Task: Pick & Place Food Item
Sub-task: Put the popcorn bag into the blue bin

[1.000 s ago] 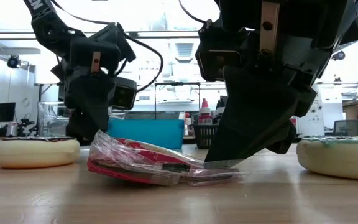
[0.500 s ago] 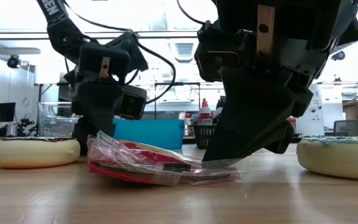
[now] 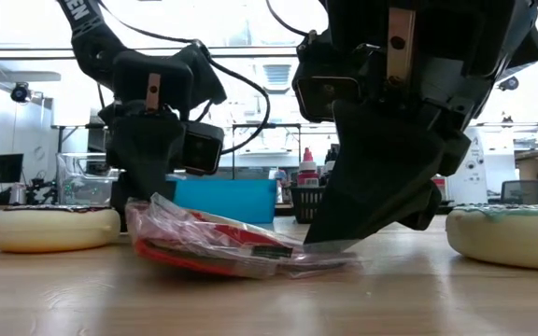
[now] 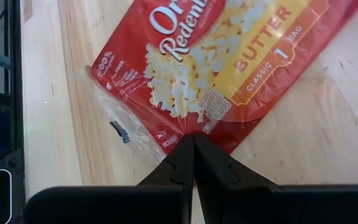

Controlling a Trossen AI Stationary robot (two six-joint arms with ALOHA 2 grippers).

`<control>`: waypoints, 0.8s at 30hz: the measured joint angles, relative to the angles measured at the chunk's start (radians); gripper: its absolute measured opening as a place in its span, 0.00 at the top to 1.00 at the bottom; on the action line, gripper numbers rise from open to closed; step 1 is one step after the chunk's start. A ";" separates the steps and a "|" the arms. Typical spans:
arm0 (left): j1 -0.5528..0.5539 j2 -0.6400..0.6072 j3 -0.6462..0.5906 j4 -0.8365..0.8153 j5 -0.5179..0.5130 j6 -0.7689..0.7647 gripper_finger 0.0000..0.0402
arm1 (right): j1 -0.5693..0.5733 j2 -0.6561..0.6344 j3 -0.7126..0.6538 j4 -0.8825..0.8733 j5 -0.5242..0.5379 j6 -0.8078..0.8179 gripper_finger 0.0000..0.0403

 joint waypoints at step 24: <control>-0.006 0.000 0.002 0.027 0.000 0.060 0.99 | 0.000 0.000 0.000 0.001 0.007 0.000 0.98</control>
